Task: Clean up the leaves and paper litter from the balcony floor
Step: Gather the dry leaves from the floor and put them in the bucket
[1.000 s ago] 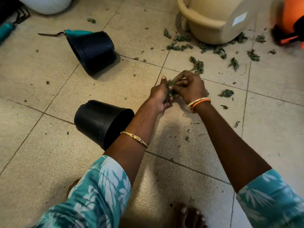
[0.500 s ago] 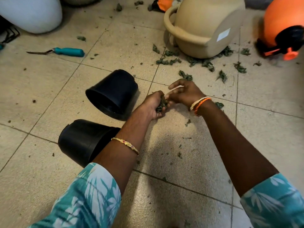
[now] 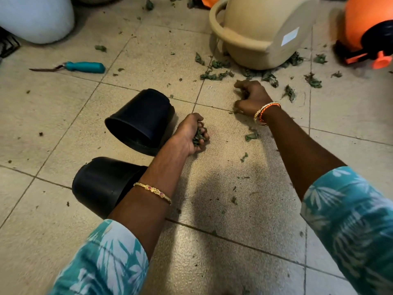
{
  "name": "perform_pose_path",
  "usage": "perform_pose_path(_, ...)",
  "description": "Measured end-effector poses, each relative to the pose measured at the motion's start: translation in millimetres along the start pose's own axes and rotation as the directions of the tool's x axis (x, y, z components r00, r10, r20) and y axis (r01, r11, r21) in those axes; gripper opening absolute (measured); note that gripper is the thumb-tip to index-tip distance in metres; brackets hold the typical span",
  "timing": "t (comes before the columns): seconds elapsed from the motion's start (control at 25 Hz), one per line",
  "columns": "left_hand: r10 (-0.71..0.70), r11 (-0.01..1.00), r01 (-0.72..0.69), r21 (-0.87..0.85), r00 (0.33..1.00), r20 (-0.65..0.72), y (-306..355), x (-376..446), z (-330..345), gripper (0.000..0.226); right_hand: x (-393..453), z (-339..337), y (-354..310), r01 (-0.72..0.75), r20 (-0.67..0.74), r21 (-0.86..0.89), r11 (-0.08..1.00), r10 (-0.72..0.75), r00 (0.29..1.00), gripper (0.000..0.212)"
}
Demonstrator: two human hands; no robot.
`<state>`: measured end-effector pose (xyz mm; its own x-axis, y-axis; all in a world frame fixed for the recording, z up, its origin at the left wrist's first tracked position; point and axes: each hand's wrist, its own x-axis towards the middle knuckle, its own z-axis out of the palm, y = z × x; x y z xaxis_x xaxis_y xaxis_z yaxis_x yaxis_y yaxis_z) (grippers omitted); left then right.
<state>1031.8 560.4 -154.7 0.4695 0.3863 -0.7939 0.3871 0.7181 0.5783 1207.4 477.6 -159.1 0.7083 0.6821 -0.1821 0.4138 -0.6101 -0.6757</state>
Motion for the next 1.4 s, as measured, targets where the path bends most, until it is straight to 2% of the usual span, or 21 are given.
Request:
perform_pose_path(0.08, 0.007, 1.0, -0.007, 0.009, 1.0, 0.002, -1, 2, -2, 0.036, -4, 1, 0, 0.075, -0.108, -0.131, 0.989, -0.089, 0.99, 0.053)
perform_pose_path(0.16, 0.011, 1.0, -0.011, 0.007, 1.0, 0.009, -1, 3, -2, 0.035, -1, -4, 0, 0.069, -0.178, -0.199, 0.978, -0.105, 0.978, 0.053)
perform_pose_path(0.2, 0.007, 1.0, -0.007, 0.0, 1.0, 0.017, -1, 3, -1, 0.035, 2, -6, 0, 0.045, -0.142, -0.244, 0.969, -0.082, 0.986, 0.058)
perform_pose_path(0.28, -0.004, 1.0, 0.004, 0.002, 0.999, 0.043, -1, 5, 2, 0.035, 5, -6, 3, 0.023, 0.019, -0.323, 0.946, -0.018, 1.0, 0.074)
perform_pose_path(0.36, -0.009, 1.0, 0.007, 0.029, 0.998, 0.063, -1, 5, 5, 0.037, 1, 5, 6, 0.07, 0.133, -0.363, 0.929, -0.023, 0.991, 0.076)
perform_pose_path(0.44, 0.002, 0.999, -0.006, 0.049, 0.998, 0.066, -2, 6, 6, 0.039, -13, 22, 10, 0.175, 0.122, -0.326, 0.929, -0.142, 0.982, 0.066)
perform_pose_path(0.52, 0.015, 0.998, -0.019, 0.058, 0.998, 0.065, -2, 7, 5, 0.039, -34, 39, 16, 0.321, 0.001, -0.297, 0.899, -0.336, 0.942, 0.045)
perform_pose_path(0.6, 0.016, 0.998, -0.02, 0.054, 0.998, 0.069, -3, 6, 4, 0.038, -44, 48, 23, 0.385, -0.082, -0.362, 0.849, -0.44, 0.894, 0.031)
perform_pose_path(0.68, 0.027, 0.998, -0.031, 0.062, 0.997, 0.068, -3, 2, 6, 0.038, -45, 48, 24, 0.328, -0.096, -0.425, 0.844, -0.402, 0.911, 0.025)
perform_pose_path(0.72, 0.04, 0.997, -0.044, 0.066, 0.997, 0.061, -3, 0, 6, 0.036, -45, 45, 22, 0.285, -0.114, -0.401, 0.871, -0.356, 0.928, 0.025)
perform_pose_path(0.8, 0.069, 0.996, -0.072, 0.044, 0.996, 0.063, -3, -5, 9, 0.029, -48, 31, 13, 0.162, -0.181, -0.206, 0.965, -0.2, 0.963, 0.029)
perform_pose_path(0.88, 0.09, 0.995, -0.093, 0.021, 0.991, 0.103, -3, -10, 13, 0.023, -64, 12, 1, 0.067, -0.169, 0.024, 0.997, -0.062, 0.984, 0.027)
perform_pose_path(0.96, 0.105, 0.991, -0.114, 0.064, 0.986, 0.128, -6, -15, 19, 0.024, -87, 1, -11, 0.09, -0.054, 0.098, 0.991, -0.085, 0.995, 0.024)
perform_pose_path(1.04, 0.064, 0.993, -0.079, 0.086, 0.985, 0.162, -11, -22, 25, 0.032, -109, 4, -18, 0.173, 0.03, 0.028, 0.985, -0.174, 0.984, 0.024)
perform_pose_path(1.2, -0.031, 0.995, 0.008, 0.096, 0.971, 0.235, -21, -27, 35, 0.034, -129, 17, -14, 0.202, -0.029, -0.024, 0.979, -0.202, 0.979, 0.028)
perform_pose_path(1.4, -0.035, 0.959, -0.038, 0.282, 0.968, 0.25, -20, -30, 53, 0.025, -125, -3, -5, 0.178, -0.101, 0.005, 0.984, -0.176, 0.979, 0.038)
